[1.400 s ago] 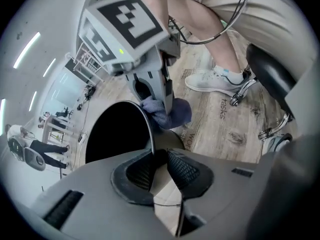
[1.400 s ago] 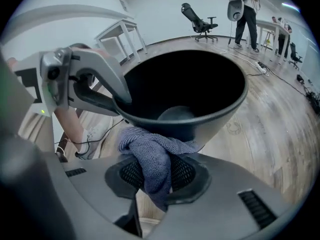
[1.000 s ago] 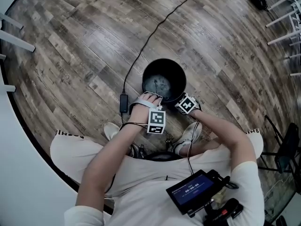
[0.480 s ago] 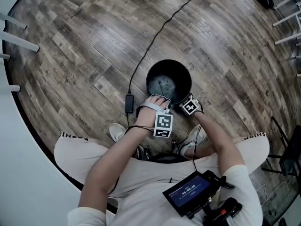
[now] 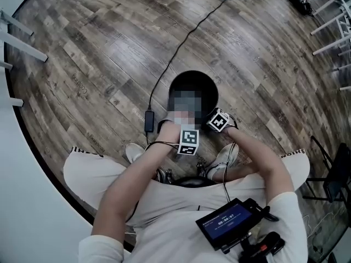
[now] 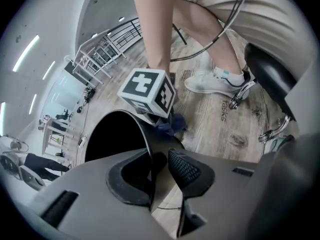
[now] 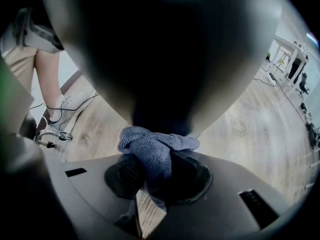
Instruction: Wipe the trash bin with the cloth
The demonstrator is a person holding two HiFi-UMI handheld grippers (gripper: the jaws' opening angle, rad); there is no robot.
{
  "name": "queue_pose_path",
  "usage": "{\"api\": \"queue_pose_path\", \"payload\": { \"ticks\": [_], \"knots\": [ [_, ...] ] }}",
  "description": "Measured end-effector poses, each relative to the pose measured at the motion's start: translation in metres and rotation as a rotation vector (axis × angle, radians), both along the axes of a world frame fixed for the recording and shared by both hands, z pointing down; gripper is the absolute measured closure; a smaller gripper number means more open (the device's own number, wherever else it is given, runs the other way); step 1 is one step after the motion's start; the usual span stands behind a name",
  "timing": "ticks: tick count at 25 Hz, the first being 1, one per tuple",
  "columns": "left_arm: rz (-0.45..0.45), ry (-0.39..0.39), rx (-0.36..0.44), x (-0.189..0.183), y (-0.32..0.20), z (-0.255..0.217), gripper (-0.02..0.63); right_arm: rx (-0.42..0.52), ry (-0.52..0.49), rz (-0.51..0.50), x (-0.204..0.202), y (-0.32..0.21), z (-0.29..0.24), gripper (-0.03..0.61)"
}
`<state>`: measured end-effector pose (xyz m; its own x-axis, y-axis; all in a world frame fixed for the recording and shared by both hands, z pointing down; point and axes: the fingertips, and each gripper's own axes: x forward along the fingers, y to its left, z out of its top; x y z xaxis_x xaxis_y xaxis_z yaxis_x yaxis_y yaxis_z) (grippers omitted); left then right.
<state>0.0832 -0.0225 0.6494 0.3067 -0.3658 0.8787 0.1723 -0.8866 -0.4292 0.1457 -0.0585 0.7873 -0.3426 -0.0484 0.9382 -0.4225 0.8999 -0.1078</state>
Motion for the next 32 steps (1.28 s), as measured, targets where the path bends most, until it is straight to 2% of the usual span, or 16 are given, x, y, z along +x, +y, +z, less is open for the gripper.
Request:
{"api": "queue_pose_path", "payload": {
  "ticks": [5,9,15,19,32],
  "knots": [
    [-0.039,-0.034,-0.019,-0.013,0.0,0.003,0.466,0.013,-0.032,-0.026,0.004,0.005,-0.07,0.482],
    [-0.08,-0.044,-0.015,-0.027,-0.005,0.007,0.466,-0.001,-0.054,-0.039,0.007,0.021,-0.124,0.482],
    [-0.063,-0.043,0.036,-0.03,-0.008,0.004,0.48,-0.006,-0.128,-0.034,-0.01,0.035,-0.185,0.482],
    [-0.045,-0.06,0.034,-0.029,-0.006,0.006,0.489,0.005,-0.137,-0.013,-0.019,0.029,-0.188,0.482],
    [0.011,-0.075,0.04,-0.022,-0.004,0.006,0.509,-0.081,-0.114,0.084,-0.019,0.015,-0.146,0.482]
  ]
}}
